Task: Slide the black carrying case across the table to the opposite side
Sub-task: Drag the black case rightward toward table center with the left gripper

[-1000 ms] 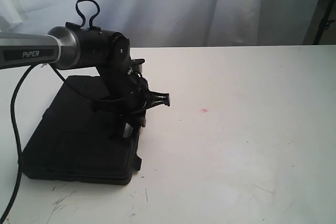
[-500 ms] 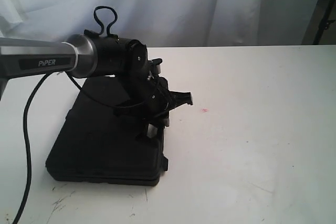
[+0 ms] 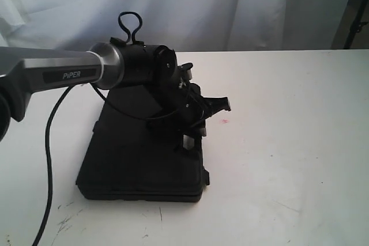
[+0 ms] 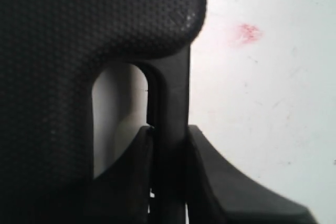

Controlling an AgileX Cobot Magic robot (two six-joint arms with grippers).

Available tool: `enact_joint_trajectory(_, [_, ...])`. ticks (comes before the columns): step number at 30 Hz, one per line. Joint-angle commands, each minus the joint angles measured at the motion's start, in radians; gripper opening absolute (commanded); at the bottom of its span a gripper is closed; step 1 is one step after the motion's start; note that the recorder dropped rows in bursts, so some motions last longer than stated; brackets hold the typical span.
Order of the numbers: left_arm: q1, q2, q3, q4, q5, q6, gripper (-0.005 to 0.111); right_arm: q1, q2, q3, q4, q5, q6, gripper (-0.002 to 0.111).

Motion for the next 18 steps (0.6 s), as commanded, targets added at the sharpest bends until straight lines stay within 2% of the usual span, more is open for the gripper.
enact_joint_trajectory(1, [-0.038,0.017,-0.059,-0.062,-0.044,-0.013,0.0,-0.005,-0.006,0.004,0.004,-0.002,-0.006,0.0])
enact_joint_trajectory(10, [-0.07,0.074,-0.164,-0.081,-0.048,-0.039,0.0,-0.005,-0.006,0.004,0.004,-0.002,-0.006,0.0])
enact_joint_trajectory(18, [-0.084,0.092,-0.177,-0.11,-0.112,-0.065,0.0,-0.005,-0.006,0.004,0.004,-0.002,-0.006,0.0])
